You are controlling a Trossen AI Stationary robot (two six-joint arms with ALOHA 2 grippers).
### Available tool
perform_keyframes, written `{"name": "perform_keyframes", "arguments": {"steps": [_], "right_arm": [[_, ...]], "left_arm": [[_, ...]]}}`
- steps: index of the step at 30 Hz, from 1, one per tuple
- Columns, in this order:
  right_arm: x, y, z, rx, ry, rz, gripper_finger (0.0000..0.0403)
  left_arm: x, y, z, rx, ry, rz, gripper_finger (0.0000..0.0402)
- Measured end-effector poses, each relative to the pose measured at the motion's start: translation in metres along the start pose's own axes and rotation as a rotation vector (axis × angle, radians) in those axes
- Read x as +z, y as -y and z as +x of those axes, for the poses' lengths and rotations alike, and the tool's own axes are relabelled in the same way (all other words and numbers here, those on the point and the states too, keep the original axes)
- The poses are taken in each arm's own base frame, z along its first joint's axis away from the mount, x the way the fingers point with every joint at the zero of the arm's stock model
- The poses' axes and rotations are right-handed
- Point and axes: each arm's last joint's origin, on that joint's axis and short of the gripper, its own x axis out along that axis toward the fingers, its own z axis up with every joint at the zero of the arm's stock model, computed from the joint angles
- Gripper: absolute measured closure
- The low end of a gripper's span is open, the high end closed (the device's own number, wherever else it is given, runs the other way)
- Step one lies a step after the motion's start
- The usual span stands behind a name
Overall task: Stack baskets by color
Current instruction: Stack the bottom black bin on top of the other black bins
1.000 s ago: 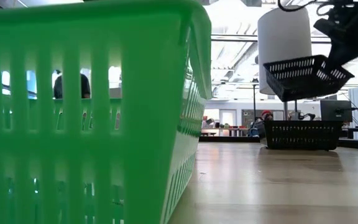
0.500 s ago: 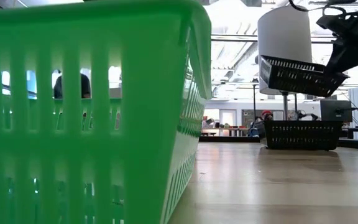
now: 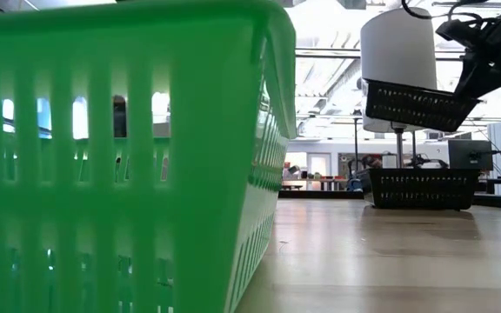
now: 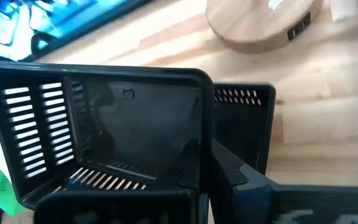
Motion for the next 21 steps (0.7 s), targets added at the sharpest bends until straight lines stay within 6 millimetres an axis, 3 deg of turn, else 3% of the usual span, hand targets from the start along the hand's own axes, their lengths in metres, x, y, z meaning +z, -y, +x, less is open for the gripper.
{"name": "perform_keyframes", "arguments": {"steps": [21], "right_arm": [[0.004,-0.010,0.021,-0.174,-0.131,-0.025,0.0403]], "left_arm": [[0.000,0.000,0.000,0.000,0.000,0.010,0.0268]]}}
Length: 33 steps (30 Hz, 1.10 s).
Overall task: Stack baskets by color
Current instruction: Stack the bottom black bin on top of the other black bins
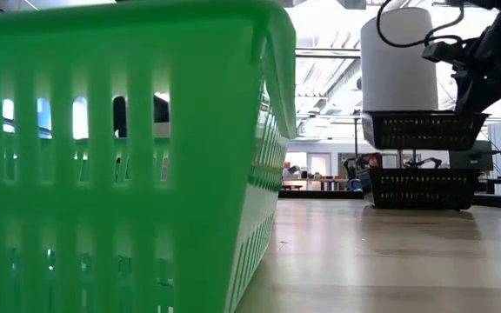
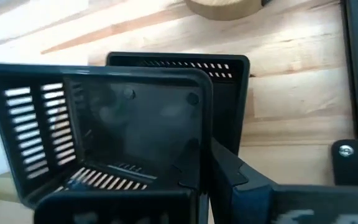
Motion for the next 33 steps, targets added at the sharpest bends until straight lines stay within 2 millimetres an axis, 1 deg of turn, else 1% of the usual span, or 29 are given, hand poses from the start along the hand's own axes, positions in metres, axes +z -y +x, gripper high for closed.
{"name": "perform_keyframes", "arguments": {"steps": [17,25,33], "right_arm": [[0.014,-0.011,0.019,-0.088,-0.042,-0.031,0.0403],[0.017,-0.016,0.027,-0.119,-0.075,-0.008,0.0403],[0.017,-0.020,0.038,-0.189,-0.107,-0.002,0.0403]], "left_arm": [[-0.001,0.000,0.000,0.001,-0.009,0.003,0.0268],[-0.002,0.000,0.000,0.002,-0.016,0.006,0.0268],[-0.005,-0.001,0.000,0.007,-0.047,0.018,0.0268]]}}
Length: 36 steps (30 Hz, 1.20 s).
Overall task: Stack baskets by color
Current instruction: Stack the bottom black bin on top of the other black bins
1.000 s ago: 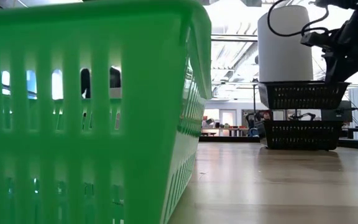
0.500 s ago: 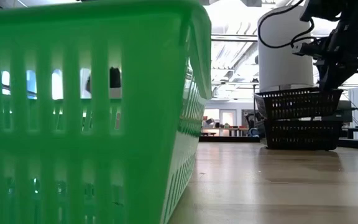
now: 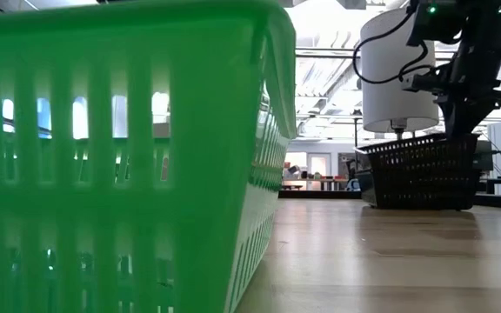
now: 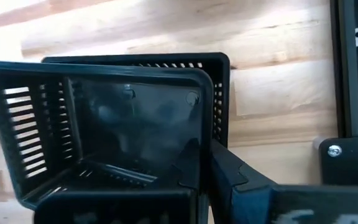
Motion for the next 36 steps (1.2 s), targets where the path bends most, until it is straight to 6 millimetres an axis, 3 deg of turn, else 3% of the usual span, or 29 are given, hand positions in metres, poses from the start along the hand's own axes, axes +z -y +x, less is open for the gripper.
{"name": "perform_keyframes", "arguments": {"steps": [11,24,36], "right_arm": [[-0.002,-0.012,0.012,-0.017,-0.064,-0.071,0.0400],[0.003,-0.010,0.011,-0.010,-0.047,-0.140,0.0291],[0.006,0.001,0.007,-0.077,-0.031,-0.244,0.0279]], "left_arm": [[-0.001,0.000,0.000,0.003,-0.010,0.021,0.0268],[-0.001,0.000,0.000,0.005,-0.009,0.021,0.0268],[-0.001,-0.001,0.000,0.005,-0.009,0.010,0.0268]]}}
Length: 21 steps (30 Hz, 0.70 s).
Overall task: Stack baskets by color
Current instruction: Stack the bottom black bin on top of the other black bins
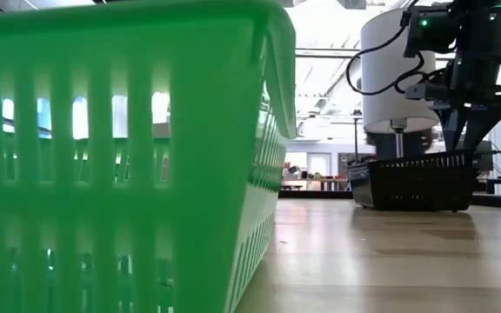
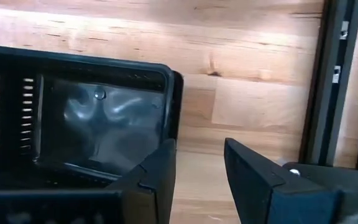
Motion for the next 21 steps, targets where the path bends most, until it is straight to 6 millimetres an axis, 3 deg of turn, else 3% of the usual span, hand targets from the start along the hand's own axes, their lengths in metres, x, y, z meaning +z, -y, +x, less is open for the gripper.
{"name": "perform_keyframes", "arguments": {"steps": [12,21], "right_arm": [[-0.002,0.002,0.005,-0.011,0.000,-0.030,0.0279],[0.013,-0.008,-0.030,0.032,0.129,-0.091,0.0279]], "left_arm": [[0.000,0.000,0.000,0.000,0.001,-0.012,0.0268],[0.000,0.000,0.000,0.000,0.001,-0.012,0.0268]]}}
